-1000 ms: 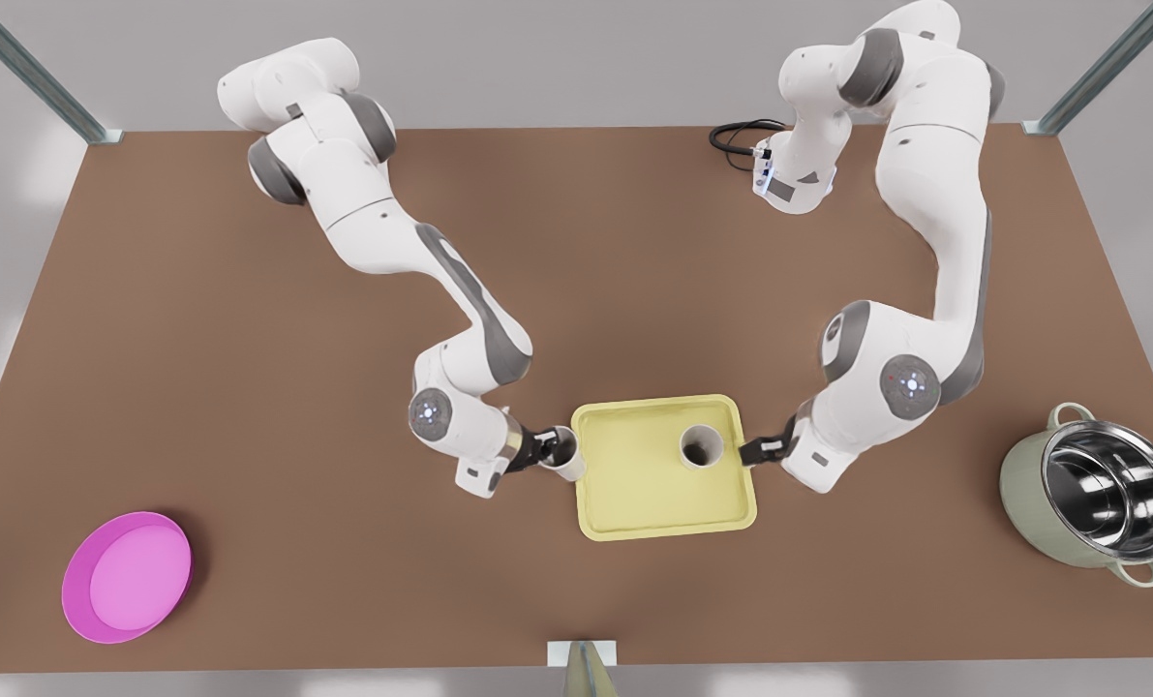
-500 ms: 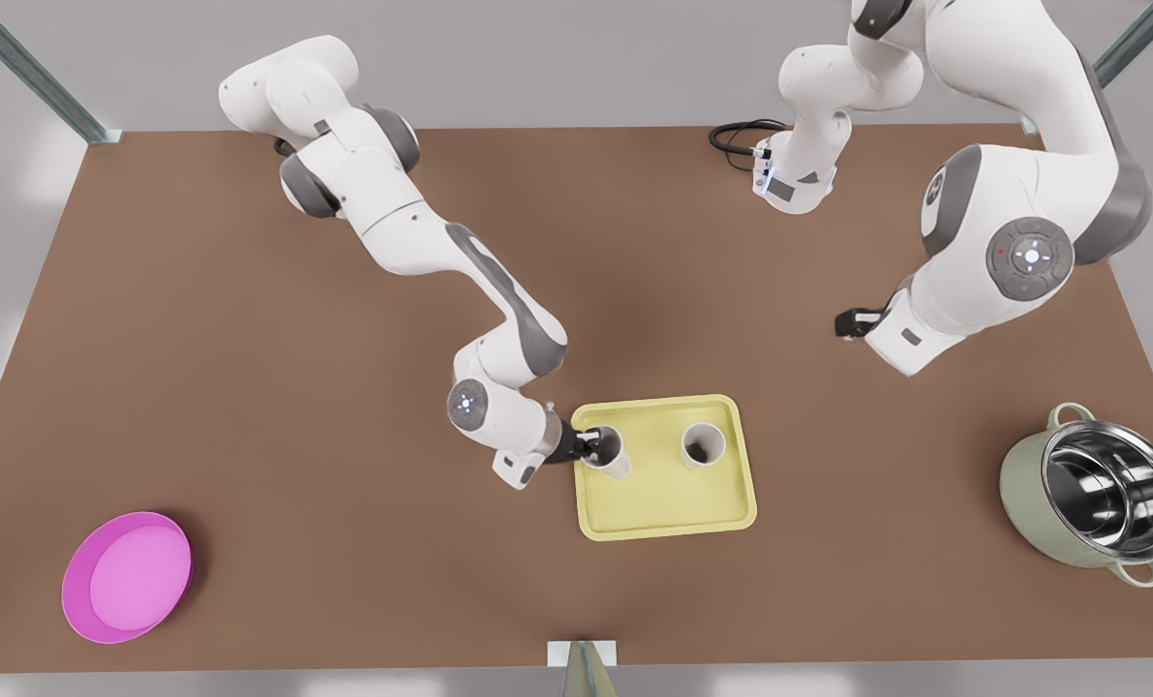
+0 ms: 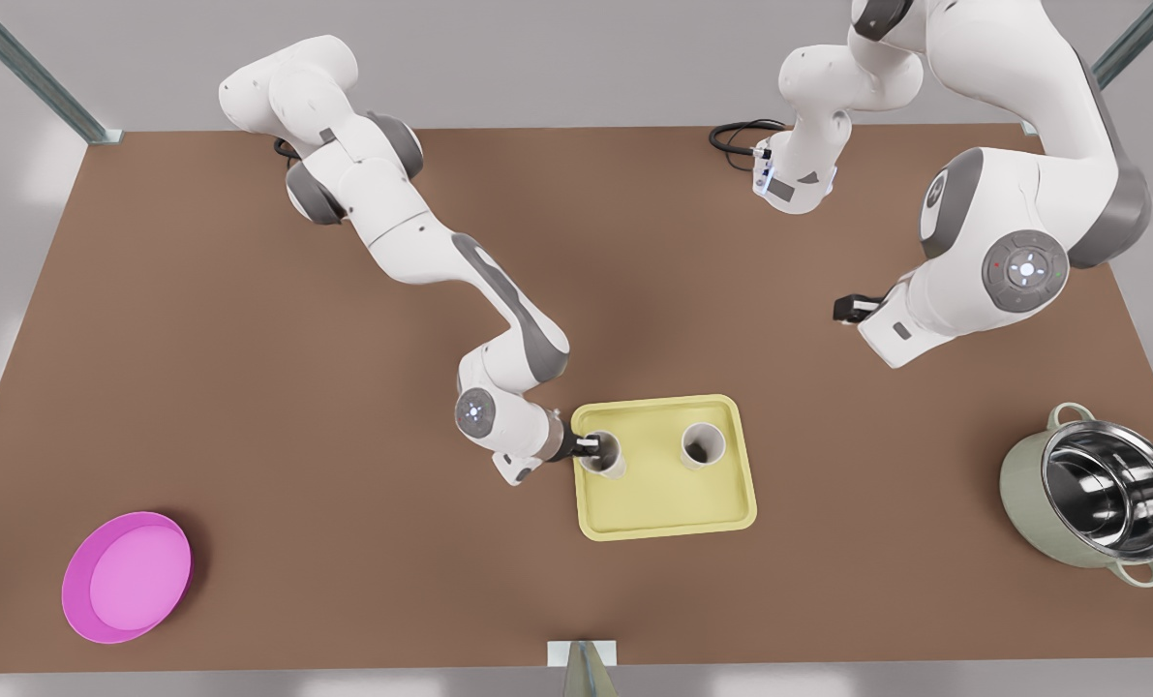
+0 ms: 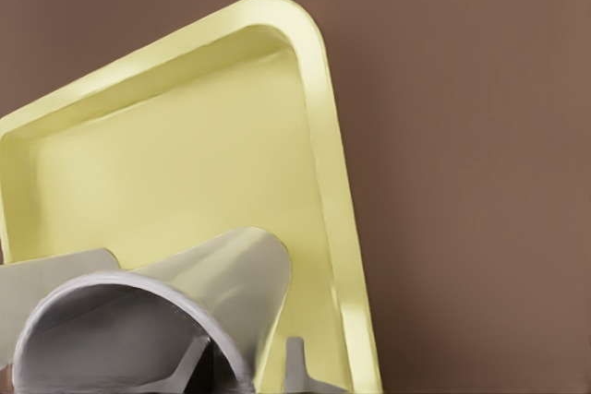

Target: Use both arms to respectively pick up the white IKEA cups from the middle-left and middle-right positions, then place the white IKEA cups onto the middle-middle tray, ensuring that the cups remain upright and do not tip over

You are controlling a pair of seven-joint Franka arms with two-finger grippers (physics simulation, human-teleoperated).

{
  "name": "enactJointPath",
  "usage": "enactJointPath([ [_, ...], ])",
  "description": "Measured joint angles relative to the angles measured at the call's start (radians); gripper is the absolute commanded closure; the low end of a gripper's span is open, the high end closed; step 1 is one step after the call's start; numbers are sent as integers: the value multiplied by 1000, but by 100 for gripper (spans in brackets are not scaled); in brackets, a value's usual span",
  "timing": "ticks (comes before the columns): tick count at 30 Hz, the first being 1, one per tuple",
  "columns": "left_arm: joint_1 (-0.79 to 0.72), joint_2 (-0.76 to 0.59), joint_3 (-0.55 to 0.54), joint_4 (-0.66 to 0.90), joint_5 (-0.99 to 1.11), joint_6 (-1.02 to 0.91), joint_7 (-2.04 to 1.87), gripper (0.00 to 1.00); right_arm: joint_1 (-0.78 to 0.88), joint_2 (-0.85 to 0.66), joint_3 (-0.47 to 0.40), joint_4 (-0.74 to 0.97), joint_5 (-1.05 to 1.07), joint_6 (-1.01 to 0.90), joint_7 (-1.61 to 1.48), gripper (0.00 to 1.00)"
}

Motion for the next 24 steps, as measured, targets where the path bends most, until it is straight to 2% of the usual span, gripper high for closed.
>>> enactJointPath([
  [20, -1, -8, -18, 1, -13, -22, 36, 0, 17, -12, -4, 1, 1, 8, 120, 0],
  [24, -5, -6, -20, 1, -11, -21, 35, 0, 17, -97, -1, -16, 10, -12, 132, 0],
])
